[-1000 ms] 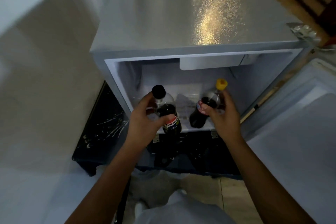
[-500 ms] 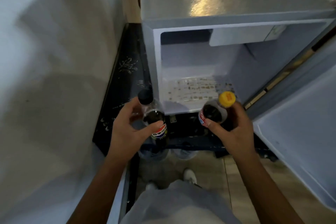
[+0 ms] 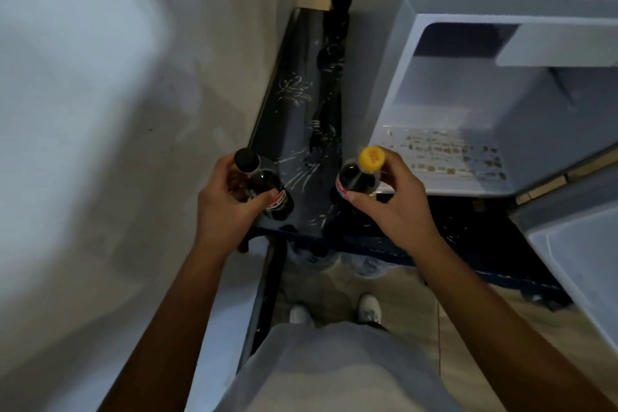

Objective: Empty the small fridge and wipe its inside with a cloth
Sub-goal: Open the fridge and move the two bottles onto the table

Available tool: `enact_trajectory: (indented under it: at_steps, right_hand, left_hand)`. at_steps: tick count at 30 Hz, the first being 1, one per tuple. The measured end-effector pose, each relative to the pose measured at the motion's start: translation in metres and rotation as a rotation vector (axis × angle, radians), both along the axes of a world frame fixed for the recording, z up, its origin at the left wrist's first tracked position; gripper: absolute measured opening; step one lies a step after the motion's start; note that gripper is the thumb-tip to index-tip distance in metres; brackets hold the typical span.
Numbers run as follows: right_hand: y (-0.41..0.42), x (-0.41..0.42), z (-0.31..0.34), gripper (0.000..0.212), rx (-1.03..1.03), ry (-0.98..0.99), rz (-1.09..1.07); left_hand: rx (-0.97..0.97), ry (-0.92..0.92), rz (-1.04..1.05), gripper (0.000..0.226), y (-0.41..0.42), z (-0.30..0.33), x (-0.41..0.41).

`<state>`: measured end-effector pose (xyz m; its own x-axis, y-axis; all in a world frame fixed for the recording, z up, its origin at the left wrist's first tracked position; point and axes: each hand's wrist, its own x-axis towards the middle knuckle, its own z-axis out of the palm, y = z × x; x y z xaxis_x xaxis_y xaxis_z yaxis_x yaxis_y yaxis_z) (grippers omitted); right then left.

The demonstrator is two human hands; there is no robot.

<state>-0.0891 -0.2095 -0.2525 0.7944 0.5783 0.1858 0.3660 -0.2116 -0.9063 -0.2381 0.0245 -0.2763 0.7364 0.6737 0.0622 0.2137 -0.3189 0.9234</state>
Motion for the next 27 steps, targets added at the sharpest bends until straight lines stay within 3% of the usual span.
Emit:
enact_trajectory:
  at_steps: [7, 17, 27]
  right_hand:
    - [0.061, 0.014, -0.023, 0.068, -0.071, 0.085, 0.046]
    - [0.113, 0.027, -0.054, 0.061, -0.125, 0.228, 0.08]
    - [0.143, 0.028, -0.072, 0.062, -0.145, 0.22, 0.044]
  left_hand:
    - [-0.021, 0.037, 0.072, 0.065, 0.029, -0.009, 0.02]
    - [0.075, 0.18, 0.11, 0.074, 0.054, -0.045, 0.049]
    - [0.038, 0.232, 0.16, 0.074, 0.062, -0.071, 0.062]
